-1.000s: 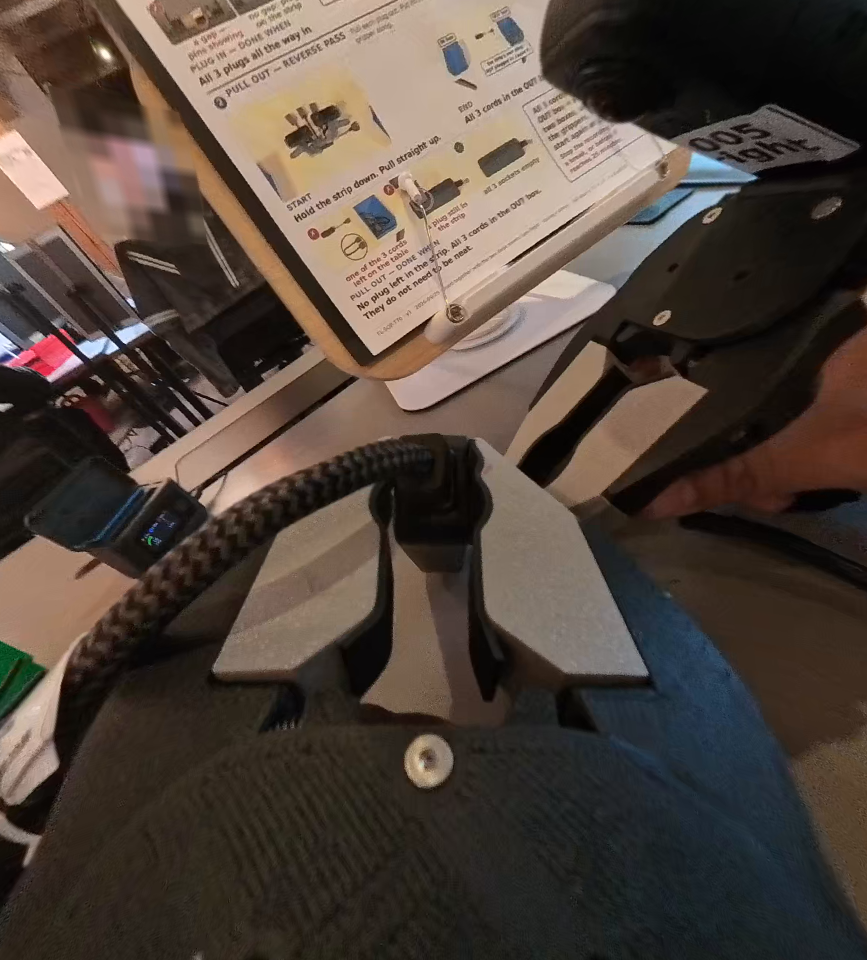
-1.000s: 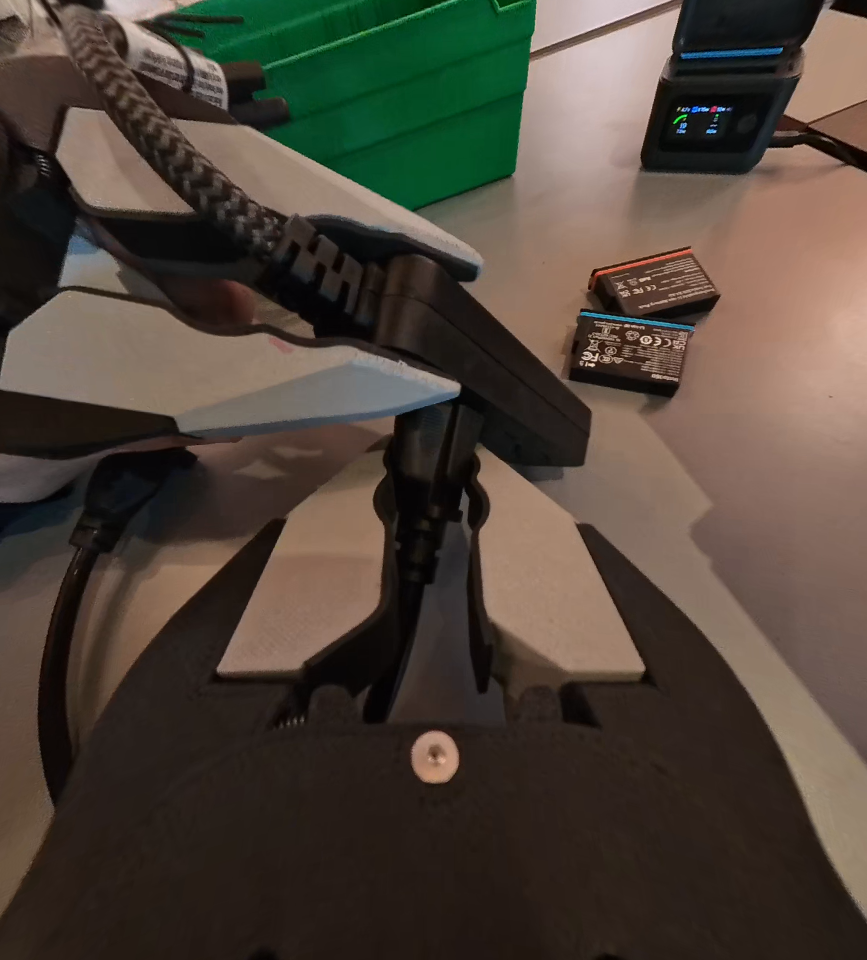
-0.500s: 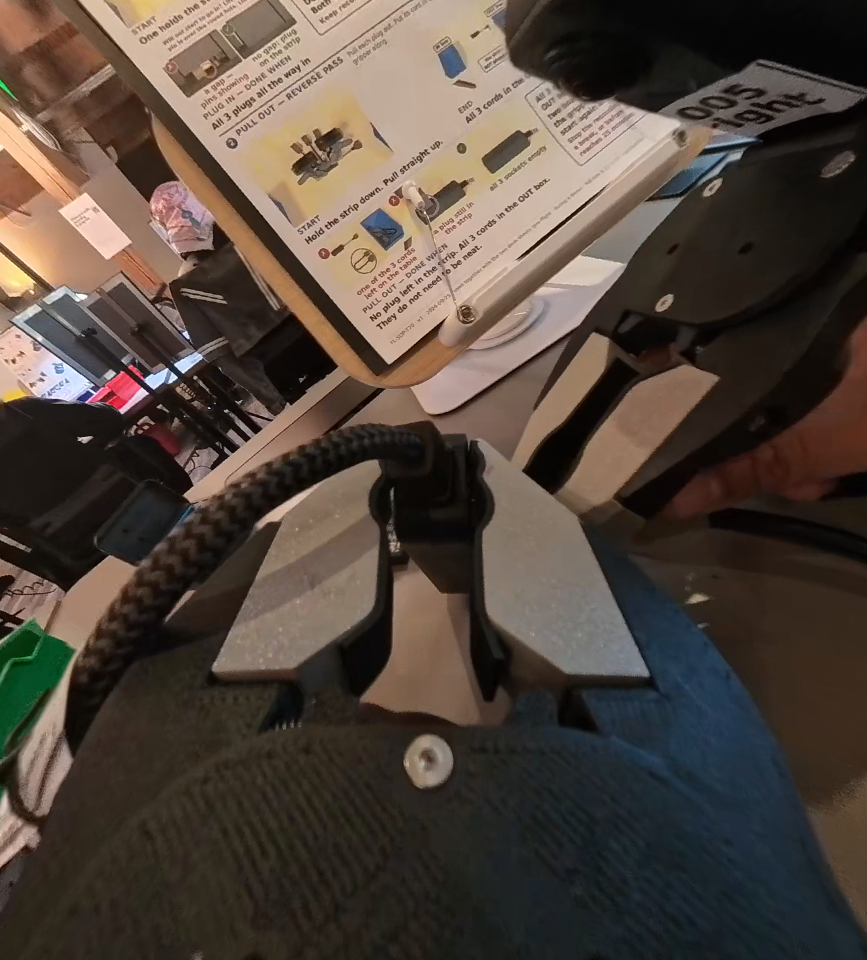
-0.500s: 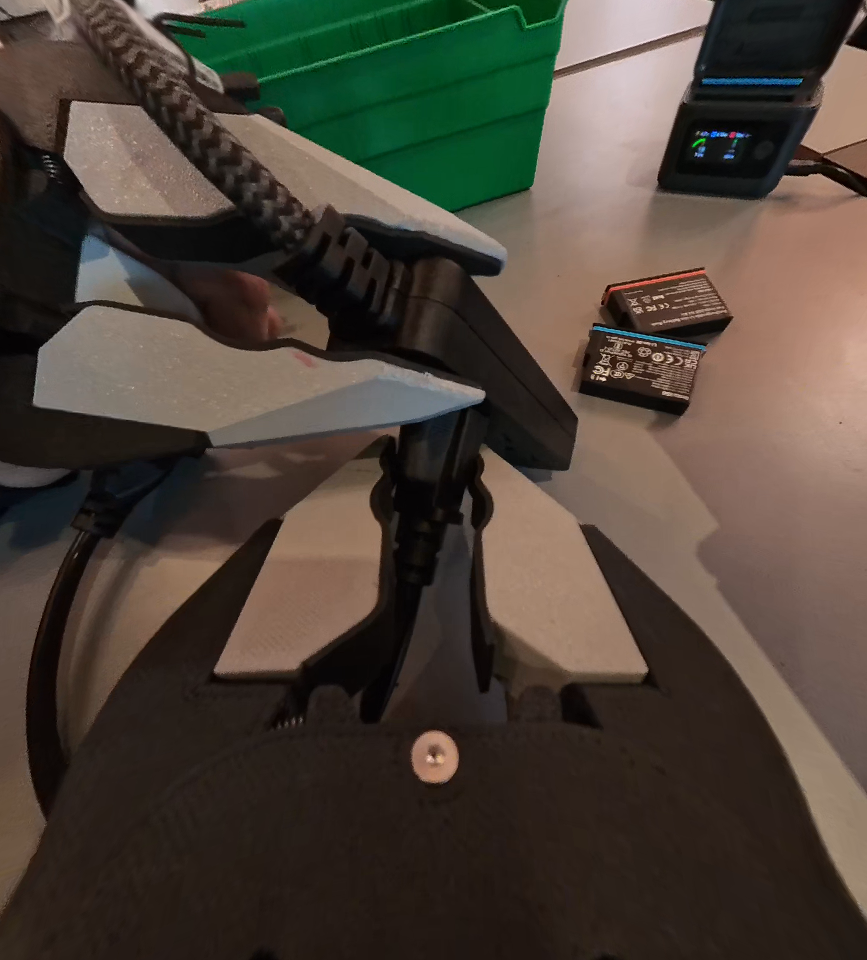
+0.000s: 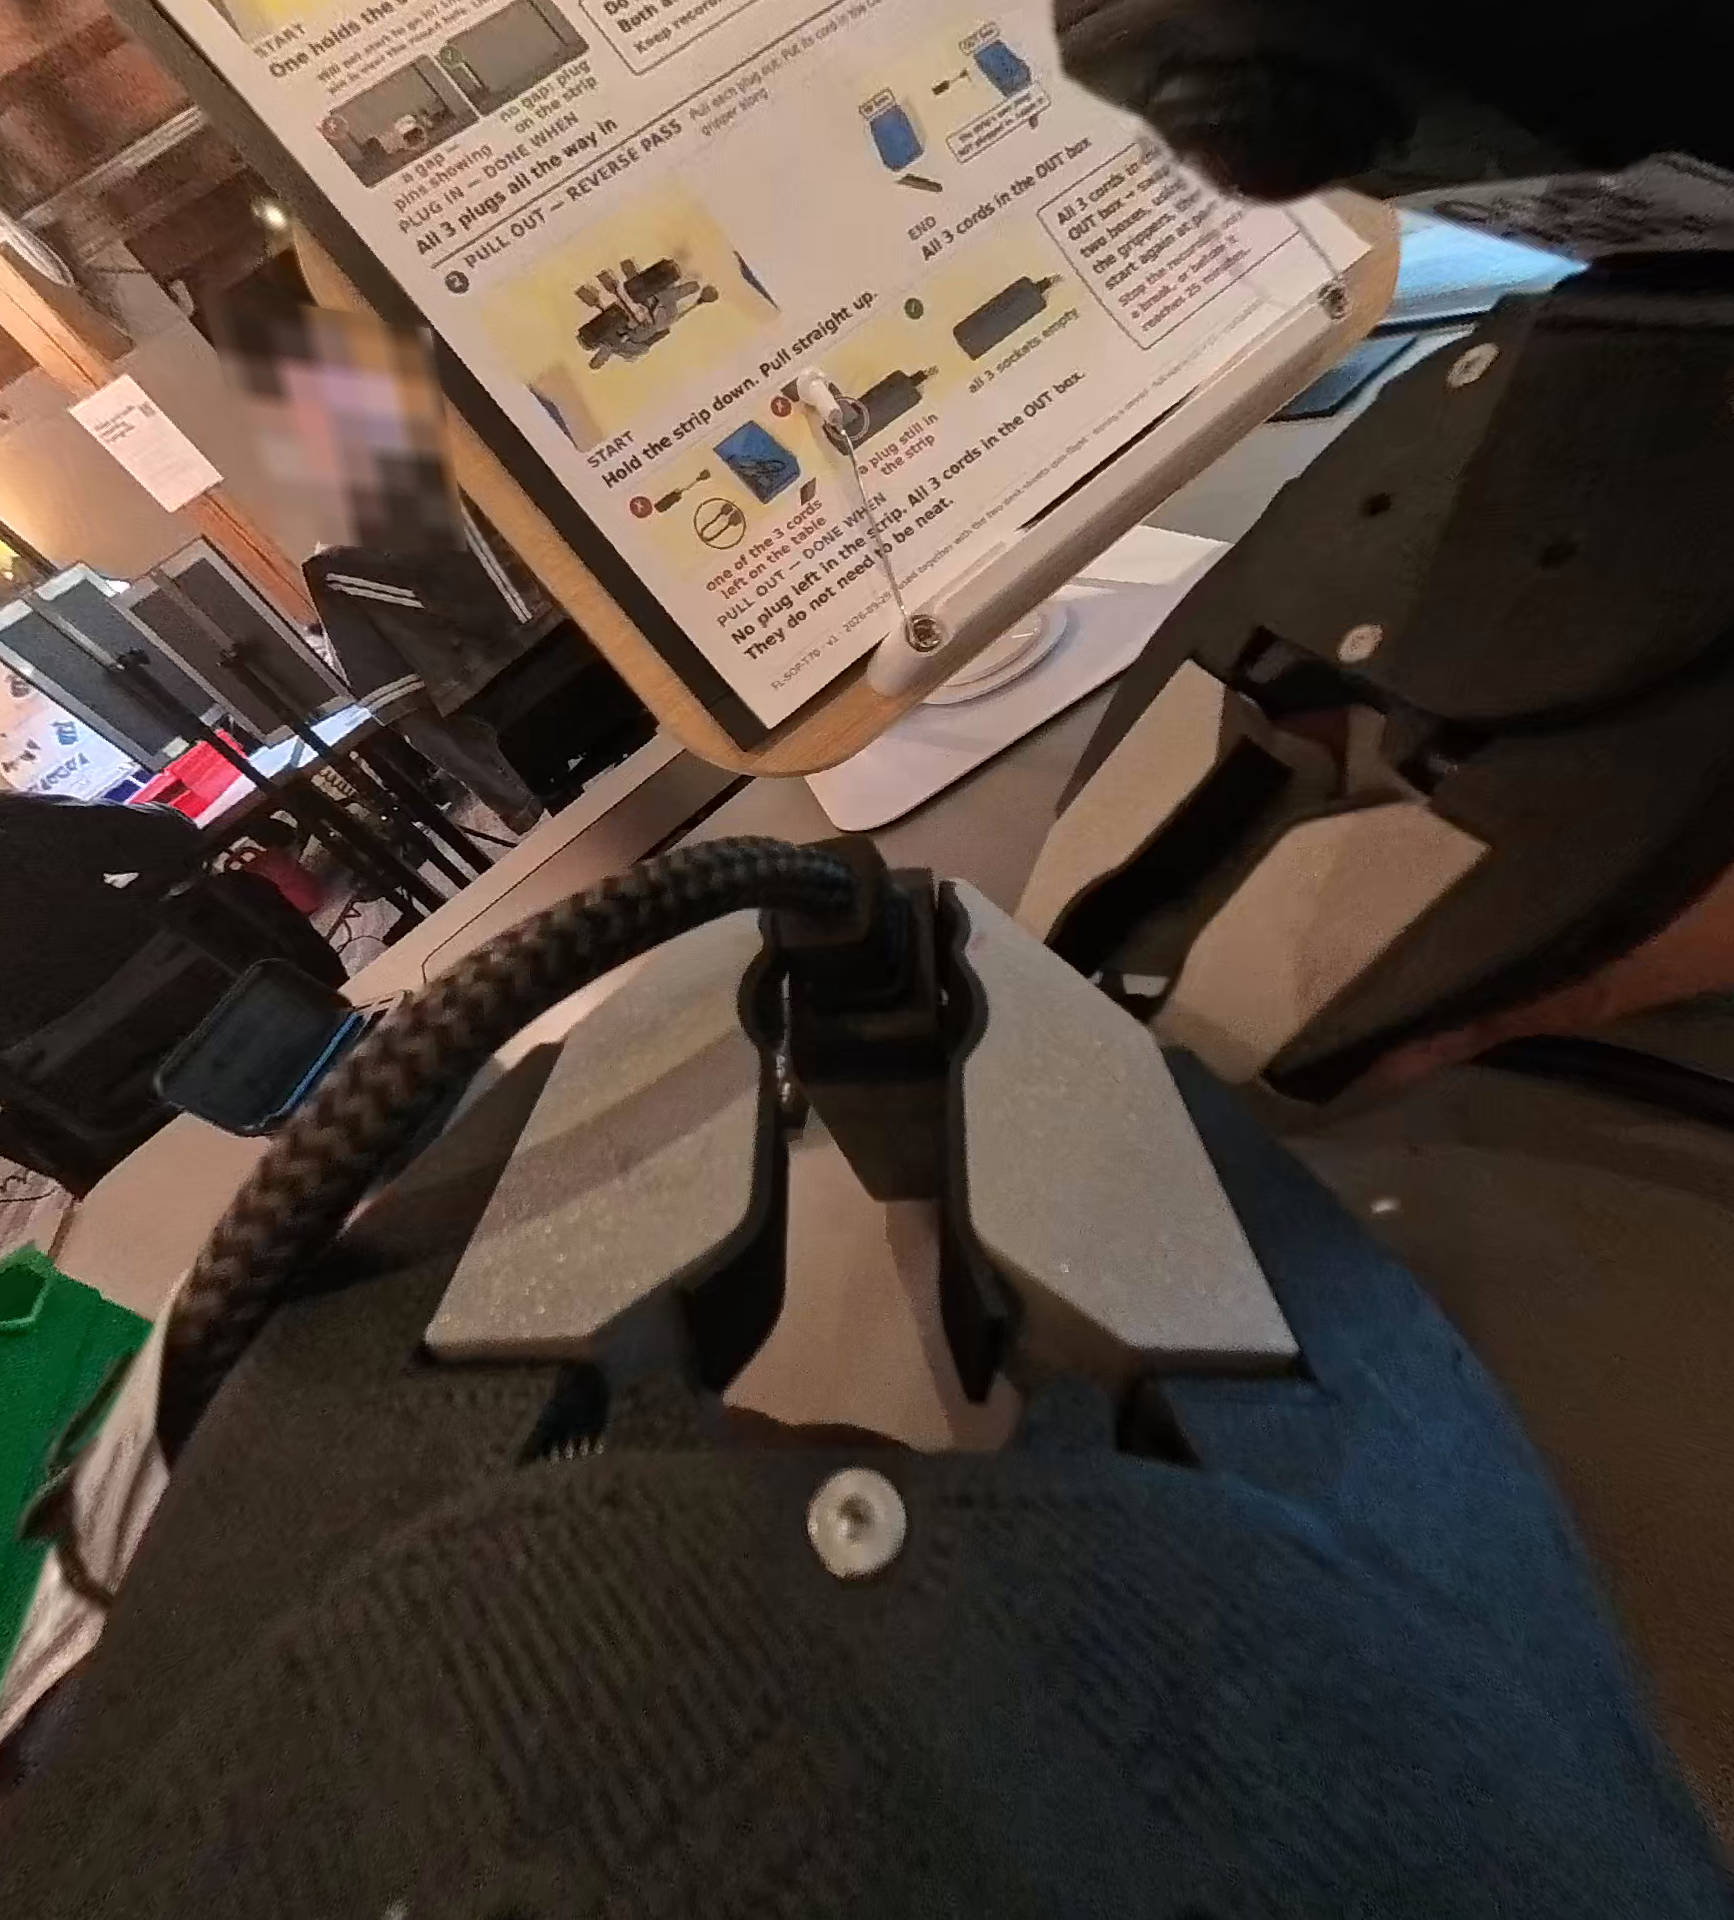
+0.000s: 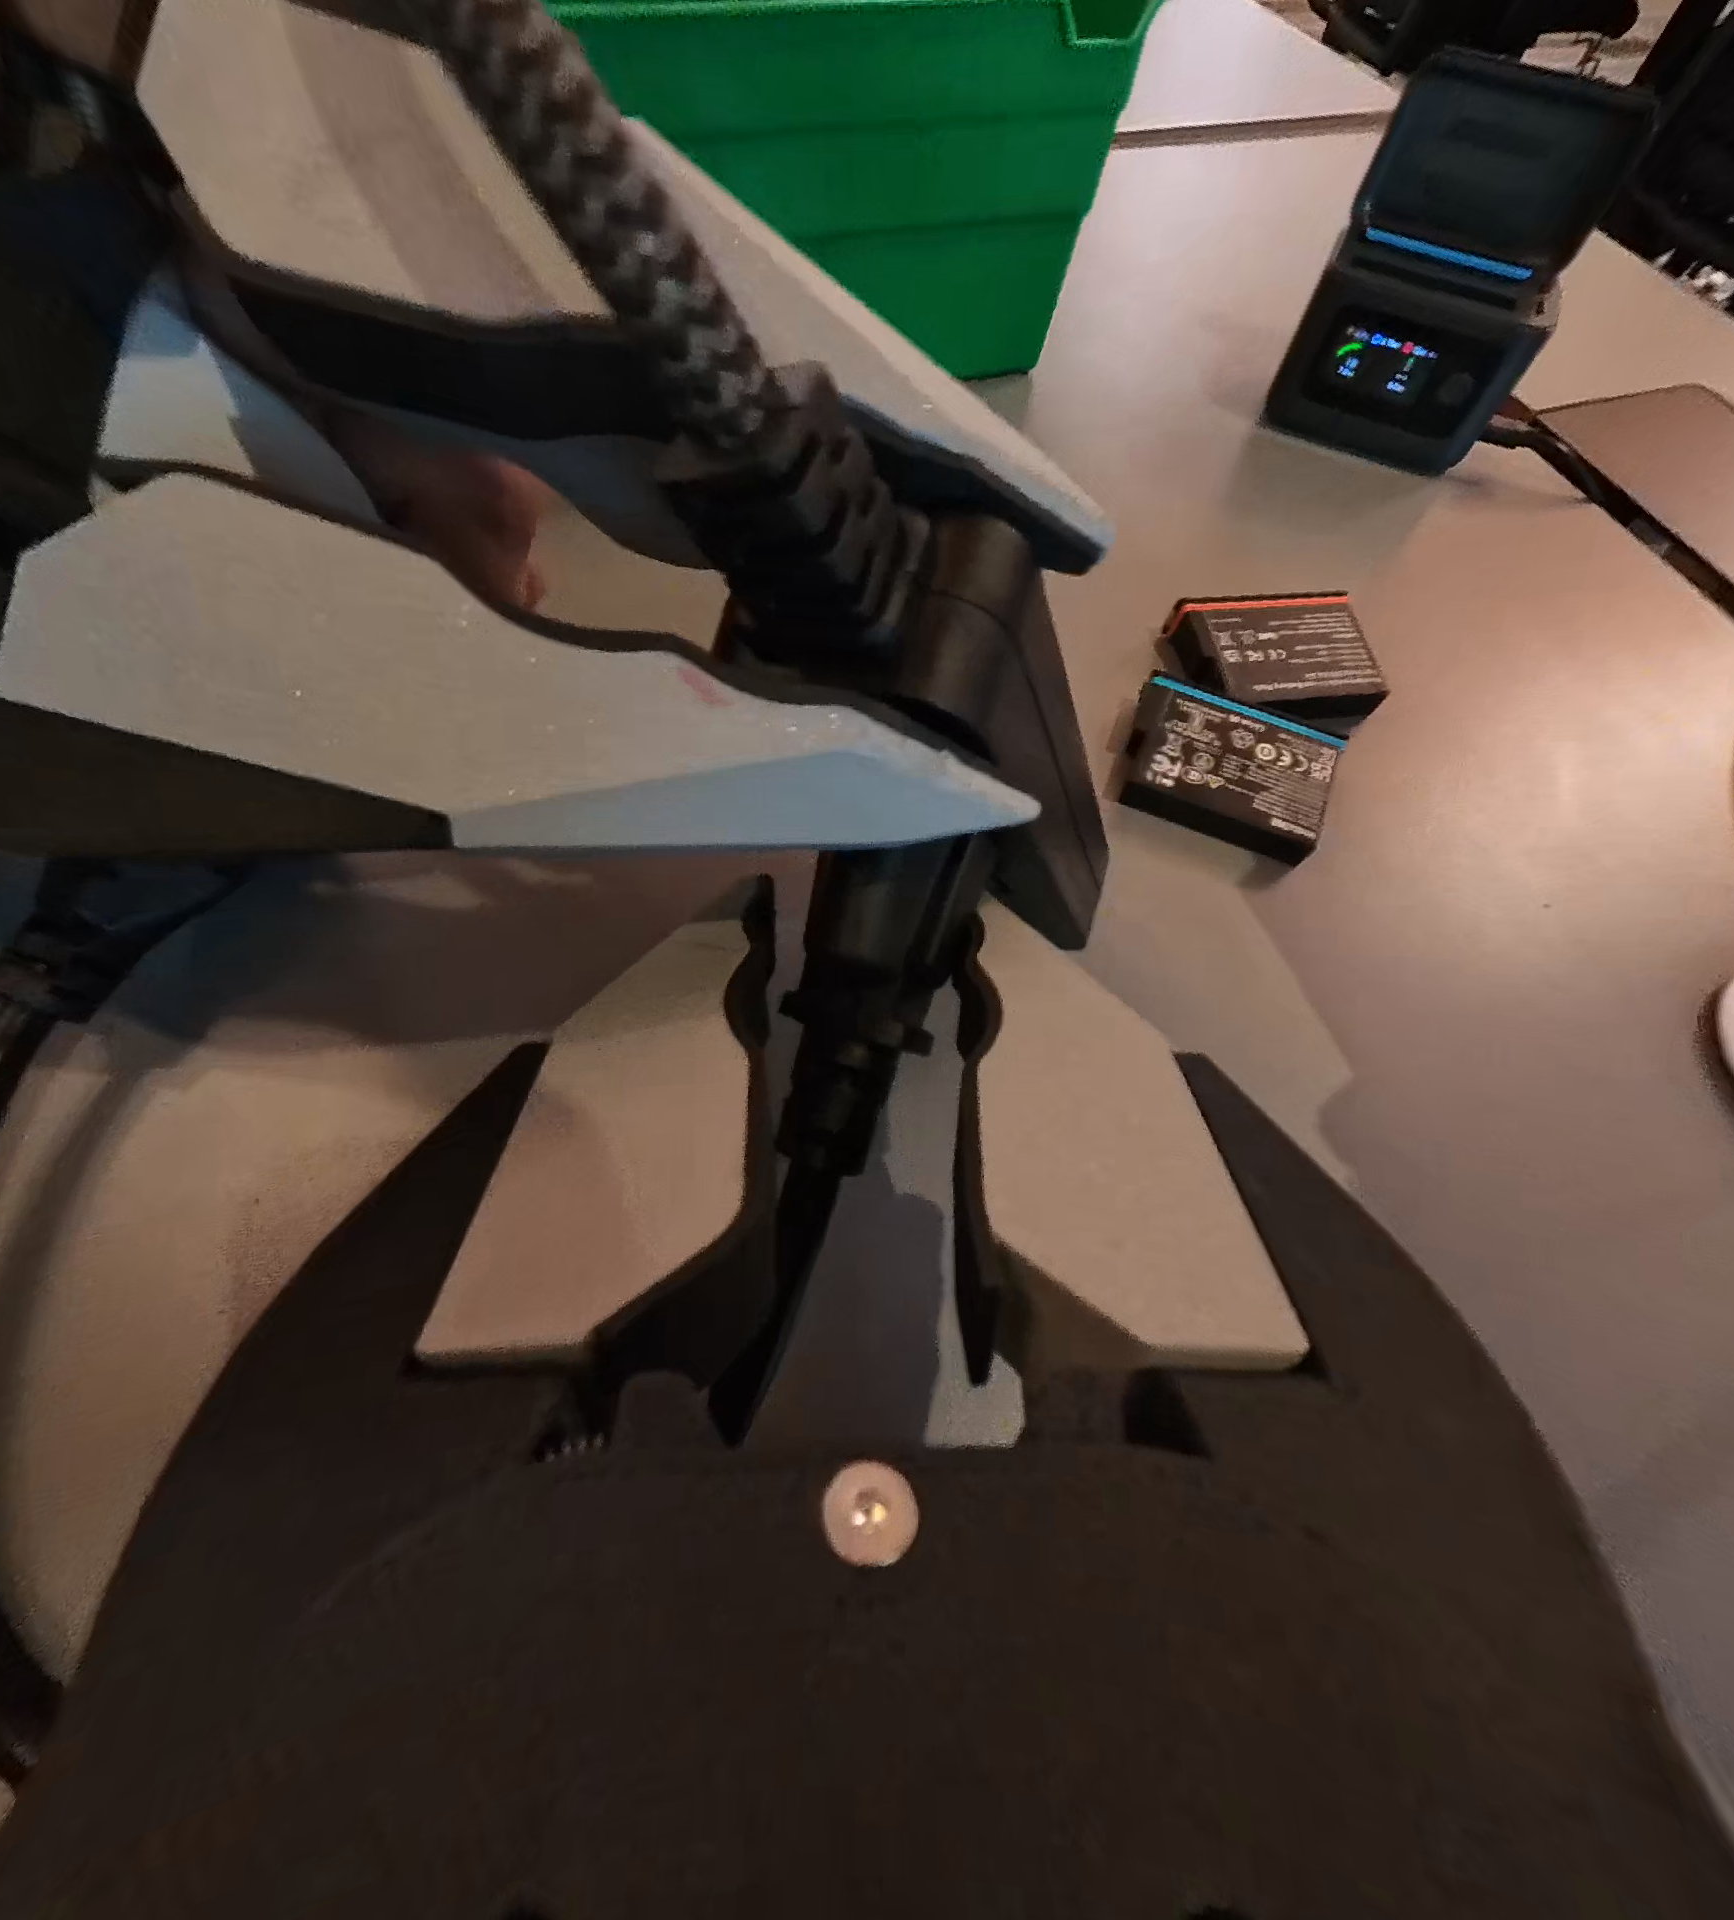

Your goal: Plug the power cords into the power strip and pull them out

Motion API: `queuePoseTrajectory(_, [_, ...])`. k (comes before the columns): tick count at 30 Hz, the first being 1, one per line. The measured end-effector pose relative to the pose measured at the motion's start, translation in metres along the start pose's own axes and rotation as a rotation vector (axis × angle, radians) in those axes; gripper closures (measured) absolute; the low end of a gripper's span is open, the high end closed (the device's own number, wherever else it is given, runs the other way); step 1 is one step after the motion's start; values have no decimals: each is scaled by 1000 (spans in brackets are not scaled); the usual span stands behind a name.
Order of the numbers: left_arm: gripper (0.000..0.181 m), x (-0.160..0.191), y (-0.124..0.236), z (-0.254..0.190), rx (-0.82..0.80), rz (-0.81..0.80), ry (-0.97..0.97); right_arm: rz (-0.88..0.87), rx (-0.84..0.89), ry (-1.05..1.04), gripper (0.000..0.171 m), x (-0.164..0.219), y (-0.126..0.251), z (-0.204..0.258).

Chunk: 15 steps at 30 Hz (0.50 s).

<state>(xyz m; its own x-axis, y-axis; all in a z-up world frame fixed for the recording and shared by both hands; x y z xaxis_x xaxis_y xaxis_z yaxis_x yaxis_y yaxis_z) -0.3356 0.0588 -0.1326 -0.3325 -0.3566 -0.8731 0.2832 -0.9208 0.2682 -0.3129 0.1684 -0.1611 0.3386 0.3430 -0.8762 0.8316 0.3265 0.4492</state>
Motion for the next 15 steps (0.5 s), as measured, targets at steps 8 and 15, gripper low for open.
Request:
queuePoseTrajectory(8, [156, -1, 3, 2, 37, -52, 66, 48, 120, 89, 142, -4, 0, 8])
queuePoseTrajectory(15, [156, 2, 3, 6, -4, -54, 127, 114, 255, 298, 145, -10, -5, 17])
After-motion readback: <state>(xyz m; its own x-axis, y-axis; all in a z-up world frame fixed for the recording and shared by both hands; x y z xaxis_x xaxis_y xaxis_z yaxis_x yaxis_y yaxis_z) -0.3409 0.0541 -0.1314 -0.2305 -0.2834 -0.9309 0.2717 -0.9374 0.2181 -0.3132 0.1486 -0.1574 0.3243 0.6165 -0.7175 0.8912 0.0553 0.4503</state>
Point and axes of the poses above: each gripper's, where its closed fingertips meet, y back along the fingers, x out of its underside, z = x × y across the jaws, the point moved 10 cm from there along y, back along the fingers, and after that the axes turned 15 degrees about x, right-handed, at the moved point
